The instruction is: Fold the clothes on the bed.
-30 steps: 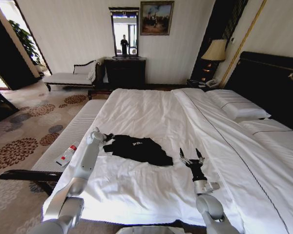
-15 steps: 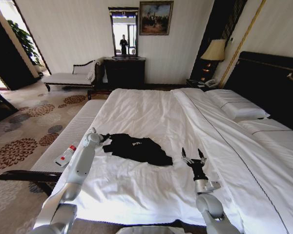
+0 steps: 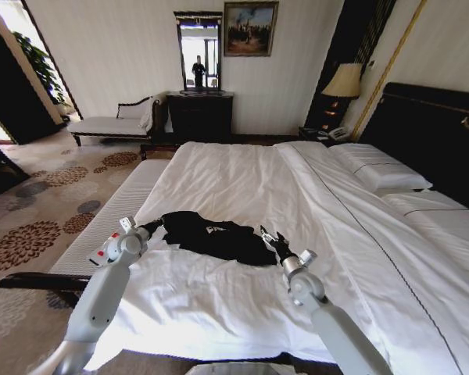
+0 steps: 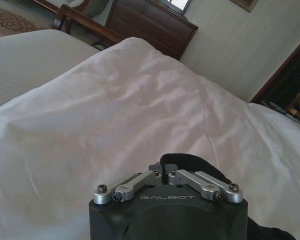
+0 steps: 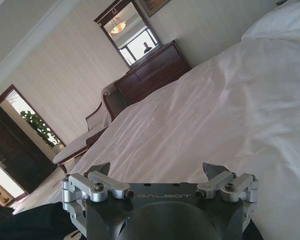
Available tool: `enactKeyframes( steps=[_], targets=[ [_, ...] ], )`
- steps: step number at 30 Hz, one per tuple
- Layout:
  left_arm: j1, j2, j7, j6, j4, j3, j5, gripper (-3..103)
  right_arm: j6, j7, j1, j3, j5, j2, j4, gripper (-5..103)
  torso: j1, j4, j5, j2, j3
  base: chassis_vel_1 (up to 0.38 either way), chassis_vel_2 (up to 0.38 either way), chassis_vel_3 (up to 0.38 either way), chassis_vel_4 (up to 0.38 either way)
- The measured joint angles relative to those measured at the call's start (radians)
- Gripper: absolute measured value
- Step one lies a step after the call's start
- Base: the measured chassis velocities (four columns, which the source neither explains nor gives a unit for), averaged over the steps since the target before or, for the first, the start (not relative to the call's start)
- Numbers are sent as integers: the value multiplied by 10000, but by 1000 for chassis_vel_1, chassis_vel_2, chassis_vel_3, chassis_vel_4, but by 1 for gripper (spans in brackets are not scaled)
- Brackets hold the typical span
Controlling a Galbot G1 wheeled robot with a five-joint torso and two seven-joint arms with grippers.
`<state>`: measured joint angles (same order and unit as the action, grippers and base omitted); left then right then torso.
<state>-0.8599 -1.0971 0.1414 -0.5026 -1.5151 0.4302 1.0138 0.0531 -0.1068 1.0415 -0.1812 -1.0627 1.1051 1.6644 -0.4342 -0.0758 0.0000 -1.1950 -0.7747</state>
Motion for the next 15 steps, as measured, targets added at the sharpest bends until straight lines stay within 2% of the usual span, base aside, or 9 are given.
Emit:
enactKeyframes(
  steps=[3, 8, 11, 15],
  targets=[
    [21, 0, -86, 144, 127, -66, -52, 0, 127, 394, -294, 256, -21, -105, -257, 100, 0, -13, -1, 0, 0, 0, 0, 0, 0],
    [-41, 205, -124, 320, 361, 131, 50, 0, 211, 674, -871, 925, 539, -258, -821, 100, 0, -7, 0, 0, -1, 0, 0, 0, 0],
    [-45, 318, -140, 361, 445, 237, 148, 0, 207, 677, -1102, 1191, 718, -236, -1046, 100, -1, -2, -1, 0, 0, 0, 0, 0, 0],
    [211, 532, -195, 424, 789, 251, 213, 0, 154, 414, -1264, 1400, 1043, 227, -1288, 100, 0, -6, 0, -1, 0, 0, 0, 0, 0]
  ],
)
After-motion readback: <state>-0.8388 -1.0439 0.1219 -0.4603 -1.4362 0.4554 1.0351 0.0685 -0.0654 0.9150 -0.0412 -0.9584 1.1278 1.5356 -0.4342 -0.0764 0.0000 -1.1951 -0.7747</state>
